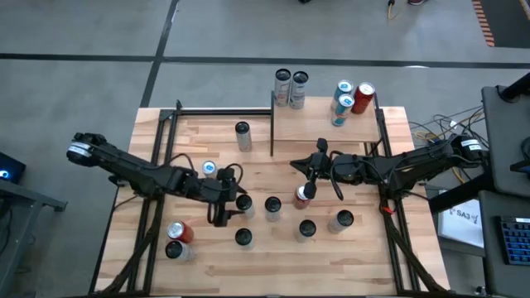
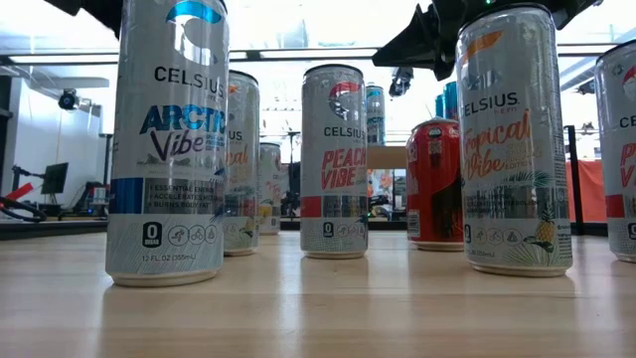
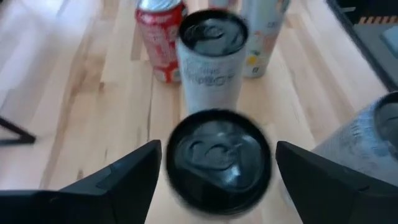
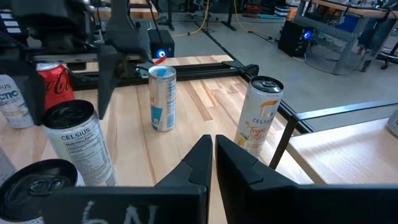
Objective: Place canned beverage on shelf
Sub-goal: Put the middle white yellow soda can on the shelf
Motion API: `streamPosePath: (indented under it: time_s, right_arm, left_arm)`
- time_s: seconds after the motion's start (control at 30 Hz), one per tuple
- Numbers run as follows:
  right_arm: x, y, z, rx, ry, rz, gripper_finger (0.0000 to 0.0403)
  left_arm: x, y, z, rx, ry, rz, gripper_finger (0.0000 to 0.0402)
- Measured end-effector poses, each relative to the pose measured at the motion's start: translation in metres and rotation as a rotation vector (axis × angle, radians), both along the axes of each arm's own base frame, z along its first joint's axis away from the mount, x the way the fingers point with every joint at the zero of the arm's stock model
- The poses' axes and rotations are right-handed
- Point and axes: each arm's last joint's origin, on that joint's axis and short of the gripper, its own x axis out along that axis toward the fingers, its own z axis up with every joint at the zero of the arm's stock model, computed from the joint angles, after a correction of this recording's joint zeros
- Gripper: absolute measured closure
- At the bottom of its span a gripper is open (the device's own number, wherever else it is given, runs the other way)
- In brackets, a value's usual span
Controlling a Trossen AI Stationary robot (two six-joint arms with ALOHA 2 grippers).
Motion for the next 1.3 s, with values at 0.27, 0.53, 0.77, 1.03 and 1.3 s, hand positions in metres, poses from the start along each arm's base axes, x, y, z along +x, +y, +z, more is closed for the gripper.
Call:
streamPosePath:
  time_s: [0.27, 0.53, 0.77, 1.03, 1.3]
  right_arm:
    - [0.0, 0.0, 0.0, -0.002, 0.0, 0.001, 0.039]
    - [0.0, 0.0, 0.0, -0.001, -0.003, 0.0, 0.039]
    - [0.0, -0.001, 0.001, -0.001, -0.006, -0.002, 0.039]
    - [0.0, -0.002, 0.001, -0.002, -0.006, -0.007, 0.039]
    - [0.0, -0.002, 0.001, -0.002, -0.006, -0.007, 0.039]
  left_arm:
    - [0.001, 0.0, -0.018, -0.019, 0.015, -0.002, 0.0118]
    - [0.006, 0.005, -0.024, -0.068, 0.003, 0.007, 0.0128]
    - [0.008, 0.007, -0.023, -0.075, -0.011, 0.015, 0.0137]
    - [0.008, 0.007, -0.023, -0.076, -0.015, 0.014, 0.0157]
    - [0.008, 0.007, -0.023, -0.077, -0.018, 0.015, 0.016]
